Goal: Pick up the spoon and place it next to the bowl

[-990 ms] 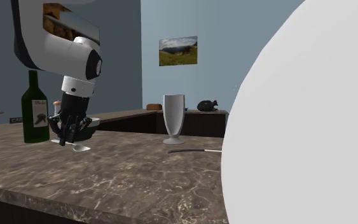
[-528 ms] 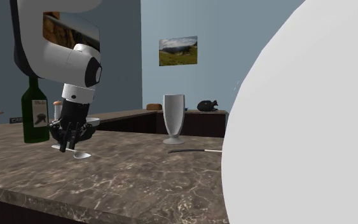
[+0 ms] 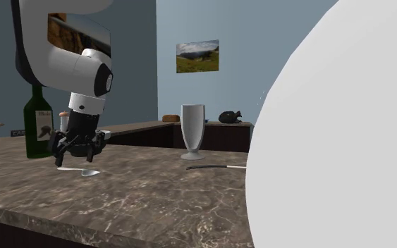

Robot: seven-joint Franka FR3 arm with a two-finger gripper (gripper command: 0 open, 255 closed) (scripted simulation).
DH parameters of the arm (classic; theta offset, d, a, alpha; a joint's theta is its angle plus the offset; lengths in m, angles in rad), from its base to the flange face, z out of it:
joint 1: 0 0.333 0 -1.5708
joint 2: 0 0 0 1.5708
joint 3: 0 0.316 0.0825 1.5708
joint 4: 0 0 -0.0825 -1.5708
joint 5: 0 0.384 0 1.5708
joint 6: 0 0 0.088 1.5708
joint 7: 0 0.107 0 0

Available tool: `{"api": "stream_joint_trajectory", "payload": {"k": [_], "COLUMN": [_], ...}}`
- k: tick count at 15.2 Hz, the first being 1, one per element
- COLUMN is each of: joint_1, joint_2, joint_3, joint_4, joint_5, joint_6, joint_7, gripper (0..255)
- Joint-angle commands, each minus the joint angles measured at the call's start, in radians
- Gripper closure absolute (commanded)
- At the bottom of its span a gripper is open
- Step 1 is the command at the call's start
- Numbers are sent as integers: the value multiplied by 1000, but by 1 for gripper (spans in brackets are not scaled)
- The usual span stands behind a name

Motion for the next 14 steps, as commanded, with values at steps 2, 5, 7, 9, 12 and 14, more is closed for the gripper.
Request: {"api": "stream_joint_trajectory", "payload": {"k": [2,5,7,9,12,14], "joint_1": [0,2,2,2,2,2], "joint_2": [0,-62,-77,-78,-77,-77], "joint_3": [0,-19,-24,-24,-24,-24], "joint_4": [0,10,15,15,15,15], "joint_5": [0,-36,-45,-45,-45,-45], "joint_6": [0,-69,-88,-88,-88,-88], "joint_7": [0,21,27,27,27,27], "gripper": [0,0,0,0,0,0]}}
